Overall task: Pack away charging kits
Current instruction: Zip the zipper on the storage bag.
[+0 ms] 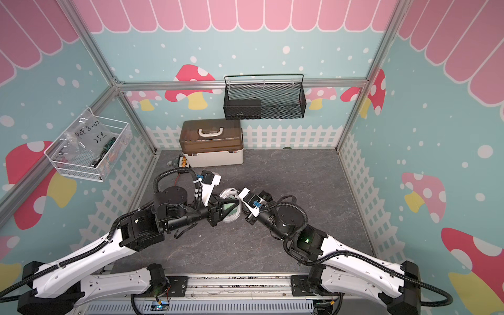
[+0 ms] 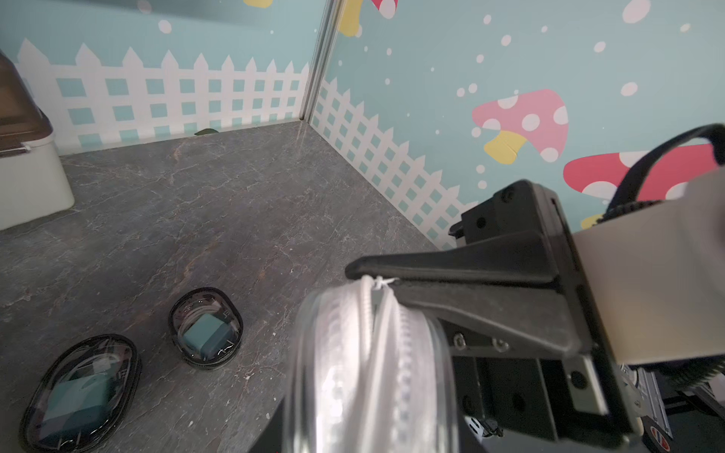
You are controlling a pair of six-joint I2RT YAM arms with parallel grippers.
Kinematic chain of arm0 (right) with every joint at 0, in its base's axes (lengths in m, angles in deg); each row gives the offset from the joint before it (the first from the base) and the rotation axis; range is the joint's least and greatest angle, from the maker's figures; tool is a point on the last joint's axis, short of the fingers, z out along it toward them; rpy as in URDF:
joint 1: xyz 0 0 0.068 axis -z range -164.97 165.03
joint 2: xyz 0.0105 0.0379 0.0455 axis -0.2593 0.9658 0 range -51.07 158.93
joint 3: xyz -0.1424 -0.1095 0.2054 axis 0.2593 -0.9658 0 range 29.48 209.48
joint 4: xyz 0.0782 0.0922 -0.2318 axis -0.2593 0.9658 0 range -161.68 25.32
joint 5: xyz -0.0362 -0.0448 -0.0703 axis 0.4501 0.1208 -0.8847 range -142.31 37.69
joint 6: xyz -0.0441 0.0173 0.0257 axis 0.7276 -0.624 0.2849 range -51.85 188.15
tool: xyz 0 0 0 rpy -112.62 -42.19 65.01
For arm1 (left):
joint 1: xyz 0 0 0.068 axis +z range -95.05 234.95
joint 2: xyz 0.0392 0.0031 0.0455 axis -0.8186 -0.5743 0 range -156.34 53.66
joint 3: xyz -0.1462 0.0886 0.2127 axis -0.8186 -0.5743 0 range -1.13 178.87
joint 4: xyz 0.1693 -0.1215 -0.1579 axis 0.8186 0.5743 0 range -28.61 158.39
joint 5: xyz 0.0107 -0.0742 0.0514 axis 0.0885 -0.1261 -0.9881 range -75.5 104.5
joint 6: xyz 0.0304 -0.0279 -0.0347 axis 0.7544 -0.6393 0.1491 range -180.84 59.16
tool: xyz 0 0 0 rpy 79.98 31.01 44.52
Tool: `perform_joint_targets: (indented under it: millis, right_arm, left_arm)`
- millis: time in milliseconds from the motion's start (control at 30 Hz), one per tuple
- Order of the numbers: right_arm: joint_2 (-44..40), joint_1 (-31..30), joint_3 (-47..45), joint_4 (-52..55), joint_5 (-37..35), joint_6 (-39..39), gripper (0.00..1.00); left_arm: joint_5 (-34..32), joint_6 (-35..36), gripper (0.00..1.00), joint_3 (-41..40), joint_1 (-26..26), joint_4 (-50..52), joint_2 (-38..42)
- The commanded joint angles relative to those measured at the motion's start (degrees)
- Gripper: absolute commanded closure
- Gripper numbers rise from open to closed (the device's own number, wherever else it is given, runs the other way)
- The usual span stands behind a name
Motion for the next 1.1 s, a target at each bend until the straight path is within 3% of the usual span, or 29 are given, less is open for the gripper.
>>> perform_joint_targets:
  millis: [0,100,267,467,667,1067]
  right_arm:
    - [-0.35,1.2,3.92,-4.31,-0.15,2.42,1.0]
    - [-0.45,1.78,5.52,-2.85,1.94,2.12,1.0]
    - [-1.31,1.78,4.63,-4.87,4.76,-3.25,1.0]
    - [-4.36,1.78,-3.45,-16.04,2.89,-10.48,1.0]
    - [-3.76,1.8,-8.94,-27.36,0.05,-20.5,1.0]
    - [4.01,1.44,-12.38,-43.19,-8.21,-37.9,1.0]
  left_arm:
    - [6.7,2.3,1.0,-1.28,-0.5,7.13,-1.34]
    - [9.75,2.95,1.0,-0.57,-0.5,7.7,-3.47]
    - [8.58,3.33,0.99,1.93,-0.47,7.36,-5.31]
    - [8.86,2.72,0.61,2.43,0.26,1.24,-2.43]
    - [9.79,1.56,0.42,-2.84,0.27,-12.93,2.18]
    - [5.76,-2.52,0.35,-15.74,0.24,-42.48,2.82]
